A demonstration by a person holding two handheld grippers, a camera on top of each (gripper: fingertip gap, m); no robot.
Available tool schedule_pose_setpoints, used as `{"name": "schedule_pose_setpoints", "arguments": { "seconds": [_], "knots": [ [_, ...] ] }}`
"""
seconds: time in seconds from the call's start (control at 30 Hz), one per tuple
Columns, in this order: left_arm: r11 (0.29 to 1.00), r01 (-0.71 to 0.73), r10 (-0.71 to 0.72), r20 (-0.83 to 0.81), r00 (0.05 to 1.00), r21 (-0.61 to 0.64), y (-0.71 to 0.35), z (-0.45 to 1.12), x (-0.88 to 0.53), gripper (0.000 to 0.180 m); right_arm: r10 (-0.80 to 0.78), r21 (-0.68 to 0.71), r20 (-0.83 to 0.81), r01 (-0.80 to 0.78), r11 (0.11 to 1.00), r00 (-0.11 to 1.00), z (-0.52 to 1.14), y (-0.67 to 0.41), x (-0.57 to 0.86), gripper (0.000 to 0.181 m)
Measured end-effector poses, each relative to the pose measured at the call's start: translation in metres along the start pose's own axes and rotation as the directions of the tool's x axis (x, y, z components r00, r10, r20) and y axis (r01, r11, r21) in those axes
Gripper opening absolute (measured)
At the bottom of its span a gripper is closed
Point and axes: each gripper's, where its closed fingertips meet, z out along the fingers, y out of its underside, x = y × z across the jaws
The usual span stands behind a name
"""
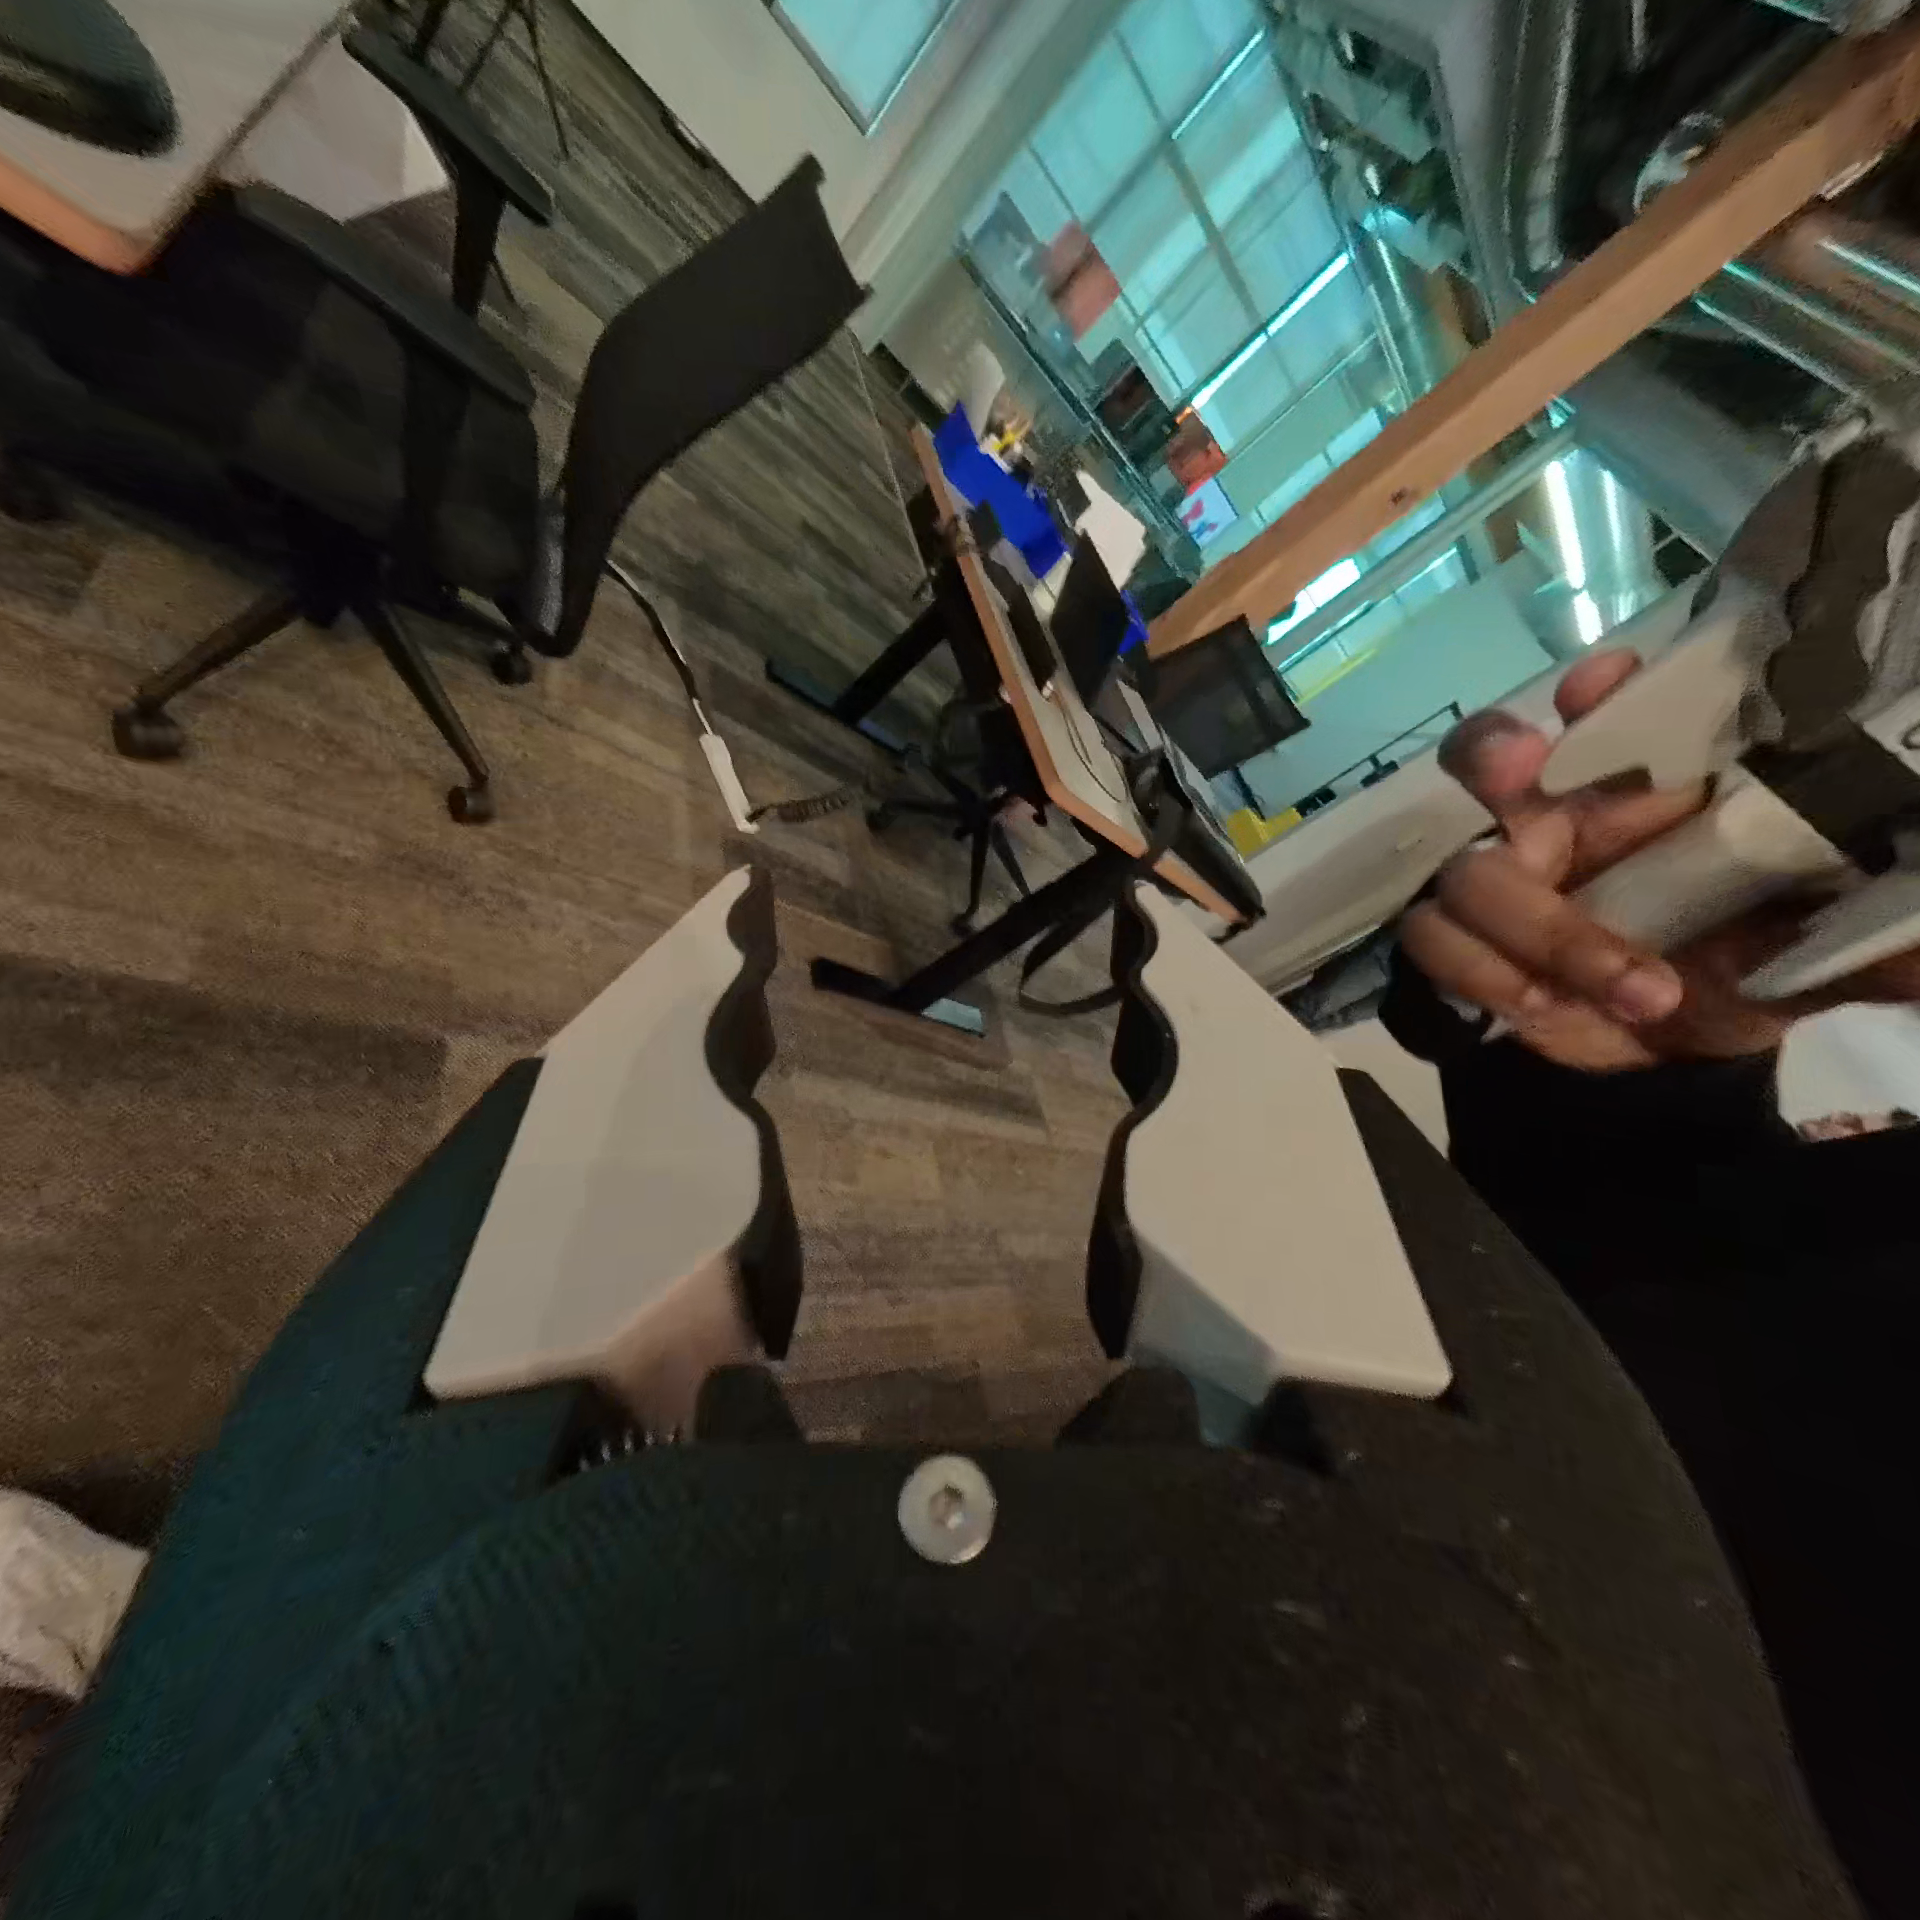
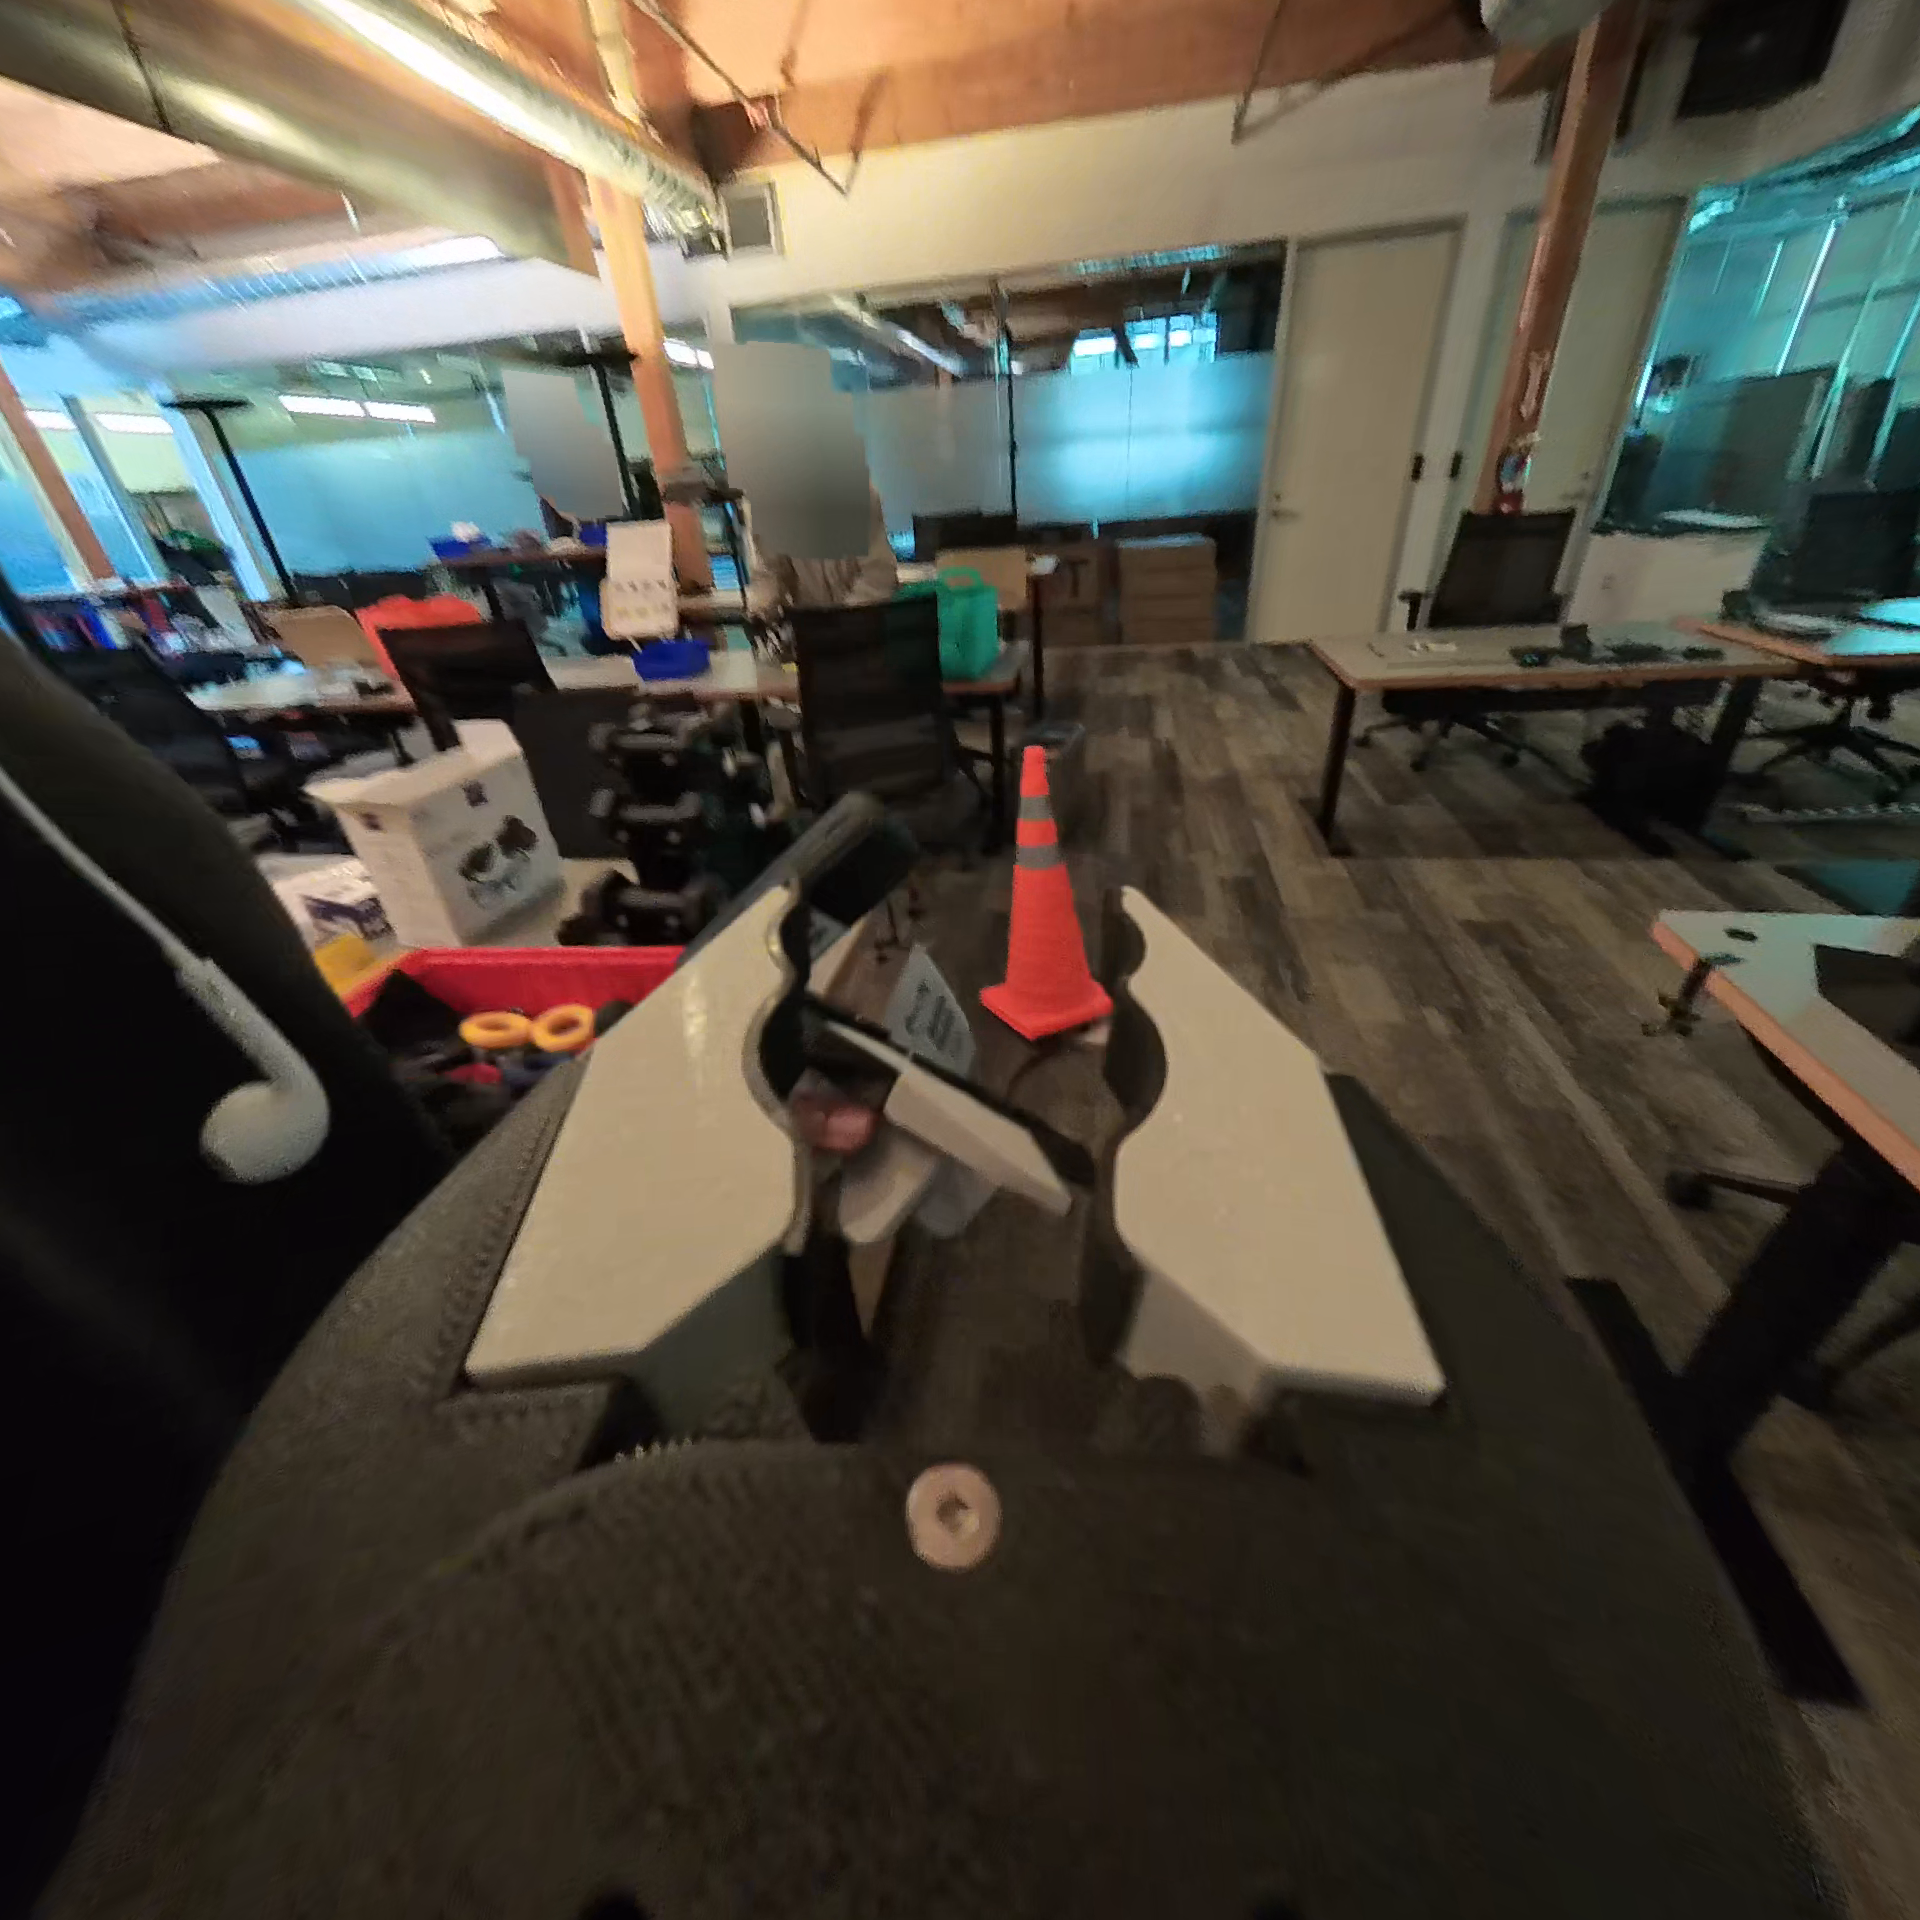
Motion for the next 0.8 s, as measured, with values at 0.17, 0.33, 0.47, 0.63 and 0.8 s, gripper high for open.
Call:
{"name": "schedule_pose_setpoints", "arguments": {
  "seconds": [0.17,0.33,0.47,0.63,0.8],
  "knots": [
    [1.000,-0.010,0.010,-0.073,0.997,0.010,-0.122,0.069,-0.060,0.064,-0.130,-0.164,-0.057,0.119,0.979,0.990,0.063,0.004,0.116,0.060],
    [0.987,-0.157,0.157,-0.014,0.988,-0.034,-0.219,0.122,-0.117,0.065,-0.164,-0.161,-0.132,0.142,0.977,0.978,0.113,0.002,0.229,0.057],
    [0.990,-0.133,0.137,0.102,0.985,-0.044,-0.266,0.157,-0.196,0.063,-0.036,-0.132,-0.099,0.022,0.991,0.994,0.159,0.031,0.321,0.054],
    [0.999,-0.039,0.042,0.319,0.947,-0.018,-0.322,0.202,-0.336,0.059,-0.072,-0.195,-0.031,0.065,0.979,0.997,0.221,0.061,0.455,0.054],
    [0.998,-0.050,0.062,0.544,0.837,-0.037,-0.392,0.242,-0.481,0.055,-0.139,-0.225,0.038,0.144,0.964,0.990,0.279,0.039,0.575,0.052]
  ]
}}
